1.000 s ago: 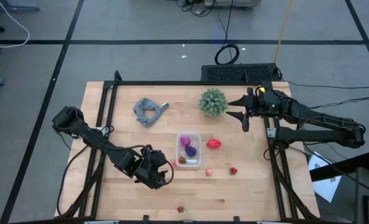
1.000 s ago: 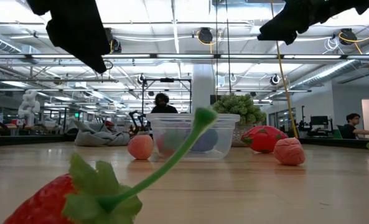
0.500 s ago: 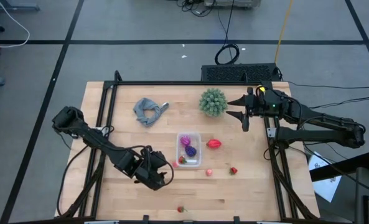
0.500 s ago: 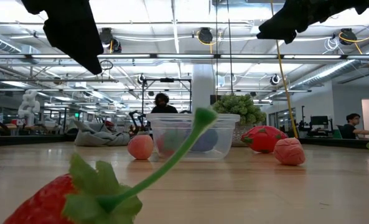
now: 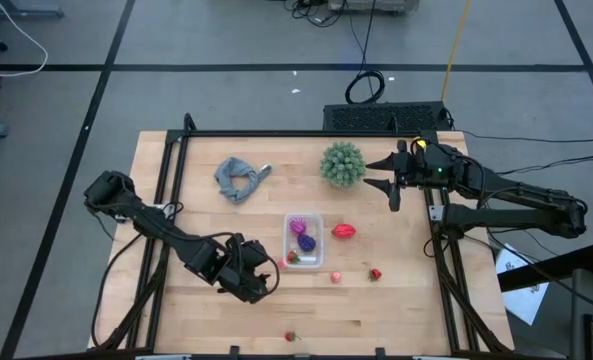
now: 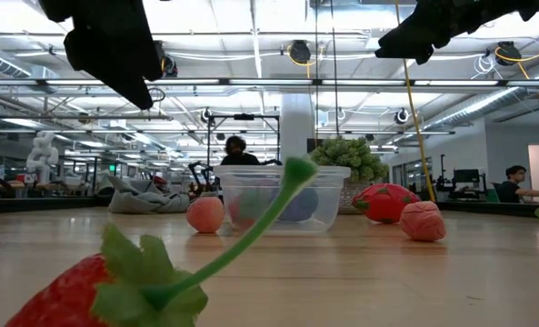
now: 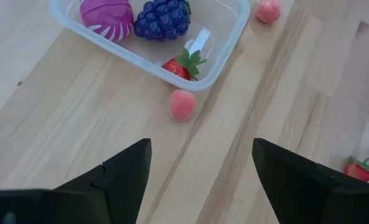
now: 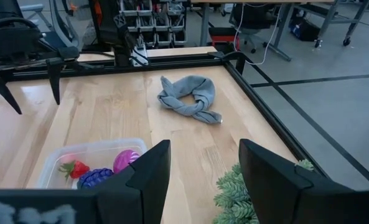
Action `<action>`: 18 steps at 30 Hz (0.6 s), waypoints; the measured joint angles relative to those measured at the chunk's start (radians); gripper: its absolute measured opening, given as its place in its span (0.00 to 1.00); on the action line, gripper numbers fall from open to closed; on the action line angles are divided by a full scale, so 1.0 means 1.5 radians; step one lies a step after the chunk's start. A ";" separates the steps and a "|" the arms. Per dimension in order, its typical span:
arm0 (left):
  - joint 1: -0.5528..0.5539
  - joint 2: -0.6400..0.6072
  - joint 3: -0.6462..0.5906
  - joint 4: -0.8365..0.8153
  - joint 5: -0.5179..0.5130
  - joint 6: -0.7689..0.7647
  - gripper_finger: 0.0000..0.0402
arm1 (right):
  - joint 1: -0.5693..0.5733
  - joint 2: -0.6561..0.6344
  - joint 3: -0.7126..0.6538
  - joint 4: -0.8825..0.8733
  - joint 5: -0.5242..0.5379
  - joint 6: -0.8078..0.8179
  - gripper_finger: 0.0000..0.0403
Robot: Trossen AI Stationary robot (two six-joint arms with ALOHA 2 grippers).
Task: Pick and placing Produce into tupperware
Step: Put the left apricot into the transparent bin
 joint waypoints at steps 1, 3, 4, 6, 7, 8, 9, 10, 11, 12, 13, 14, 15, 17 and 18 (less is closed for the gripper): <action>0.000 0.000 0.000 0.000 0.000 0.005 0.71 | 0.000 0.000 0.000 0.000 0.000 0.000 0.45; 0.000 0.000 0.000 0.001 -0.005 0.007 0.74 | 0.000 0.000 0.000 0.000 0.000 0.000 0.45; 0.000 0.000 0.000 0.001 -0.006 0.009 0.76 | 0.000 0.000 0.000 0.000 0.000 0.000 0.45; 0.001 0.000 0.000 0.001 -0.007 0.014 0.81 | 0.000 0.000 0.000 0.000 0.000 0.001 0.45; 0.001 0.000 0.000 0.001 -0.007 0.018 0.84 | 0.000 0.000 0.000 0.000 0.000 0.002 0.45; 0.001 0.000 0.000 0.001 -0.007 0.021 0.87 | 0.000 0.000 0.000 0.000 0.000 0.002 0.45; 0.001 0.000 0.000 0.001 -0.007 0.022 0.90 | 0.000 0.000 0.000 0.000 0.000 0.002 0.45; 0.001 0.000 0.000 0.001 -0.007 0.023 0.93 | 0.000 0.000 0.000 0.000 0.000 0.002 0.45; 0.001 0.000 0.000 0.001 -0.007 0.024 0.96 | 0.000 0.000 0.000 0.000 0.000 0.002 0.45; 0.001 0.000 0.000 0.001 -0.007 0.026 0.98 | 0.000 0.000 0.000 0.000 0.000 0.002 0.45; 0.001 0.000 0.000 0.001 -0.007 0.027 0.98 | 0.000 0.000 0.000 0.000 0.000 0.002 0.45; 0.001 0.000 0.000 0.001 -0.007 0.027 0.98 | 0.000 0.000 0.000 0.000 0.000 0.002 0.45; 0.001 0.000 0.000 0.001 -0.007 0.027 0.97 | 0.000 0.000 0.000 0.000 0.000 0.002 0.45; 0.001 0.000 0.000 0.001 -0.007 0.026 0.95 | 0.000 0.000 0.000 -0.001 0.000 0.002 0.45; 0.001 0.000 0.000 0.001 -0.007 0.026 0.95 | 0.000 0.000 0.000 -0.001 0.000 0.002 0.45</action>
